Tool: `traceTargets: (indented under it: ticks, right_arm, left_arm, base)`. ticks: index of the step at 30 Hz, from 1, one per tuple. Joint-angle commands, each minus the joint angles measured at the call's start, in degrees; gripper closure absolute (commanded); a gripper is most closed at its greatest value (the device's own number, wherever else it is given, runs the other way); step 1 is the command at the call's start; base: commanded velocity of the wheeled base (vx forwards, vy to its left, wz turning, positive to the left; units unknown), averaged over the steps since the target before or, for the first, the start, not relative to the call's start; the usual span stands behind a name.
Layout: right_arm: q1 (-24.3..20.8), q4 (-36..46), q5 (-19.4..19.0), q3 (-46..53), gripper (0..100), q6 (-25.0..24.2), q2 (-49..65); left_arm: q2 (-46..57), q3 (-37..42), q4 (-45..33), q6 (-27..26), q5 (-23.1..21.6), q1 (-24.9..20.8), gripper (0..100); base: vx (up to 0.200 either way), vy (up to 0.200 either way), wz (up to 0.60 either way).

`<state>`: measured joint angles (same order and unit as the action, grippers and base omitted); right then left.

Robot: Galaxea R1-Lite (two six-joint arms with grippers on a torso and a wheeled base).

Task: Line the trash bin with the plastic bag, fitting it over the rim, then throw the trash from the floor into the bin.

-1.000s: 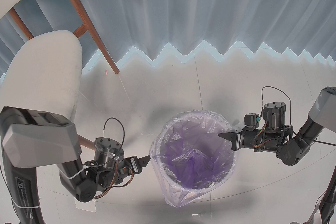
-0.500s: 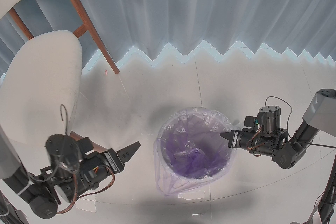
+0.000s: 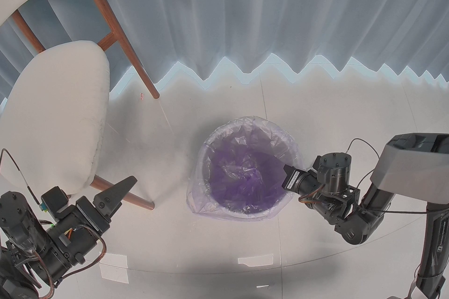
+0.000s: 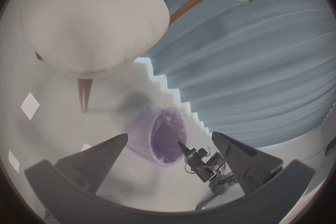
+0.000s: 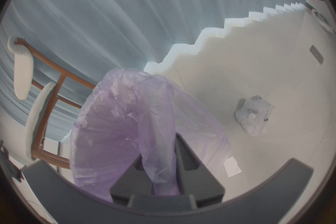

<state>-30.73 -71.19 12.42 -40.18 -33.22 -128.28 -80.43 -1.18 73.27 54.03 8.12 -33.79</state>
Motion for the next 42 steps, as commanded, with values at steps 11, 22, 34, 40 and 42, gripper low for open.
traceTargets:
  ticks: [11,22,34,40,42]
  right_arm:
    - [-4.7,-7.2,4.4,0.4,0,-0.2,-7.1]
    - [-4.7,-9.2,4.7,9.2,0,0.1,-0.4]
    - [-3.9,-9.5,4.7,21.3,0,2.7,14.0]
    - [-2.2,-9.4,4.8,25.5,0,3.2,20.7]
    - [-0.8,-9.3,4.7,26.0,0,3.2,22.4]
  left_arm:
    - [6.5,1.2,-3.5,0.6,2.9,2.2,0]
    - [7.5,1.2,-9.8,0.0,2.2,1.8,0]
    - [-3.2,-13.5,-24.7,-3.4,-8.6,1.4,0]
    - [-16.9,-24.6,-33.0,-3.4,-8.4,-1.5,0]
    - [-21.5,-27.0,-34.5,-3.4,-7.9,-3.1,0]
  base:
    - [0.0,0.0,0.0]
    - [0.0,0.0,0.0]
    - [0.0,0.0,0.0]
    - [0.0,0.0,0.0]
    - [0.0,0.0,0.0]
